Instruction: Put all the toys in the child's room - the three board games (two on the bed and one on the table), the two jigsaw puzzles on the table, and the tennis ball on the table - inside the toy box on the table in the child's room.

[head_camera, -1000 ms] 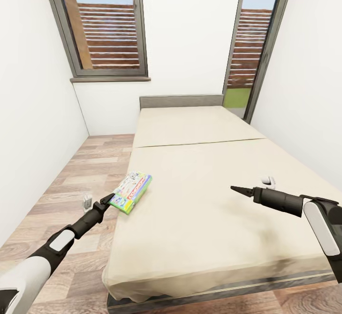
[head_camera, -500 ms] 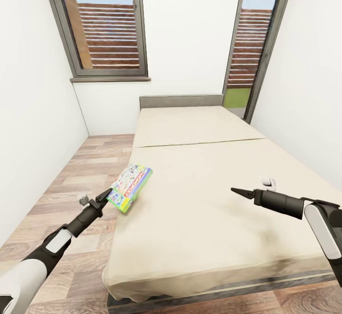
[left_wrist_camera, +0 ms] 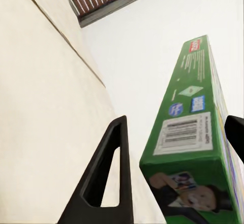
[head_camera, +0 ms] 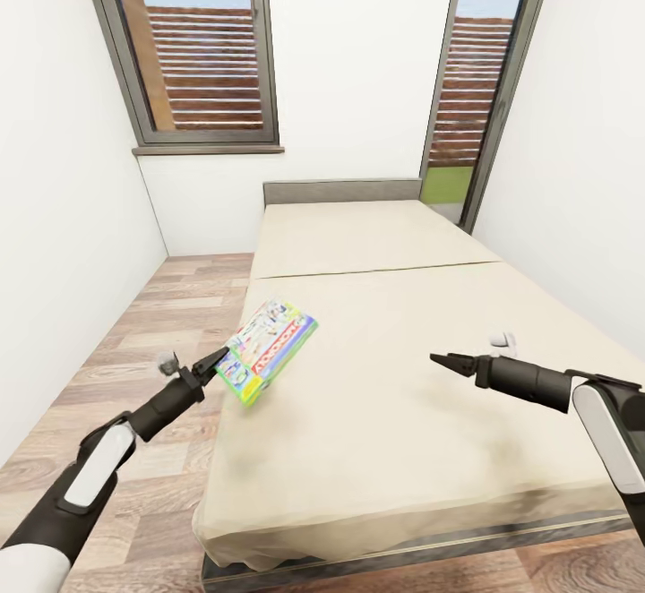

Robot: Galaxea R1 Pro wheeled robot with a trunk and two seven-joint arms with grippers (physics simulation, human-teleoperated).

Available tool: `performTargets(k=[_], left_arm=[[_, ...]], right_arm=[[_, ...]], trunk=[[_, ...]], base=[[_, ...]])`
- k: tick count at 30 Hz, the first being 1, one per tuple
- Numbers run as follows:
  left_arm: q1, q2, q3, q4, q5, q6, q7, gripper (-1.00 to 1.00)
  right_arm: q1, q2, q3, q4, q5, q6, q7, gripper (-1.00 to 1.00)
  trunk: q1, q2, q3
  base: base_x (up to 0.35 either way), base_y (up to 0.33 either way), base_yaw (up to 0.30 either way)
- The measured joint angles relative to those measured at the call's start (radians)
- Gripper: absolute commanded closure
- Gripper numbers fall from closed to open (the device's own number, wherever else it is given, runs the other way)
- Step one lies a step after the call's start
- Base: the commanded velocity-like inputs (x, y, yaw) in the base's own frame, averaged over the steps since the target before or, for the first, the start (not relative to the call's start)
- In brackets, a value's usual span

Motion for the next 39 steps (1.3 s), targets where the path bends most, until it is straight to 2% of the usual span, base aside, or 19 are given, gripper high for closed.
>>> performTargets(k=[1,2,5,6,8,9,10,11,13,14,20,24,35,39], left_arm=[[0.015,0.001,0.0,-0.066,0.013,0.021,0.041,1.0],[0.016,0.001,0.001,-0.068,0.009,0.018,0.042,1.0],[0.061,0.002,0.001,-0.245,0.039,0.065,0.172,1.0],[0.062,0.002,0.002,-0.246,0.037,0.063,0.174,1.0],[0.085,0.003,0.002,-0.341,0.053,0.083,0.259,1.0],[0.101,0.003,0.001,-0.412,0.065,0.096,0.328,1.0],[0.107,0.003,0.002,-0.442,0.079,0.103,0.355,1.0],[0.107,0.003,0.002,-0.442,0.073,0.101,0.356,1.0],[0.115,0.005,0.002,-0.483,0.099,0.112,0.393,1.0],[0.115,0.005,0.002,-0.484,0.096,0.111,0.394,1.0],[0.137,0.012,0.016,-0.555,0.158,0.169,0.453,1.0],[0.14,0.014,0.023,-0.565,0.164,0.186,0.459,1.0],[0.142,0.014,0.04,-0.575,0.173,0.209,0.464,1.0],[0.142,0.013,0.045,-0.577,0.188,0.215,0.464,1.0]], right_arm=[[0.001,0.001,0.001,-0.004,0.0,0.0,0.0,-1.0],[0.001,0.001,0.001,-0.004,0.0,0.0,0.0,-1.0],[0.004,0.001,0.002,-0.012,0.0,0.001,-0.001,-1.0],[0.004,0.001,0.002,-0.012,0.0,0.001,-0.001,-1.0],[0.005,0.001,0.003,-0.015,-0.001,0.002,-0.001,-1.0],[0.005,0.002,0.003,-0.017,-0.002,0.004,-0.001,-1.0],[0.006,0.002,0.003,-0.017,-0.002,0.006,-0.001,-1.0],[0.006,0.002,0.003,-0.017,-0.002,0.006,-0.001,-1.0],[0.006,0.003,0.004,-0.018,-0.002,0.01,-0.001,-1.0],[0.006,0.003,0.004,-0.018,-0.002,0.01,-0.001,-1.0],[0.007,0.006,0.006,-0.02,-0.002,0.019,-0.003,-1.0],[0.007,0.006,0.006,-0.02,-0.002,0.02,-0.005,-1.0],[0.007,0.011,0.009,-0.02,-0.001,0.019,-0.006,-1.0],[0.008,0.016,0.015,-0.02,-0.001,0.018,-0.007,-1.0]], trunk=[[0.0,0.0,0.0],[0.0,0.0,0.0],[0.0,0.0,0.0],[0.0,0.0,0.0],[0.0,0.0,0.0],[0.0,0.0,0.0],[0.0,0.0,0.0],[0.0,0.0,0.0],[0.0,0.0,0.0],[0.0,0.0,0.0],[0.0,0.0,0.0],[0.0,0.0,0.0],[-0.042,0.077,0.034],[-0.057,0.105,0.047]], base=[[0.0,0.0,0.0],[0.0,0.0,0.0],[0.0,0.0,0.0],[0.0,0.0,0.0],[0.0,0.0,0.0],[0.0,0.0,0.0],[0.0,0.0,0.0],[0.0,0.0,0.0],[0.0,0.0,0.0],[0.0,0.0,0.0],[0.0,0.0,0.0],[0.0,0.0,0.0],[0.0,0.0,0.0],[0.0,0.0,0.0]])
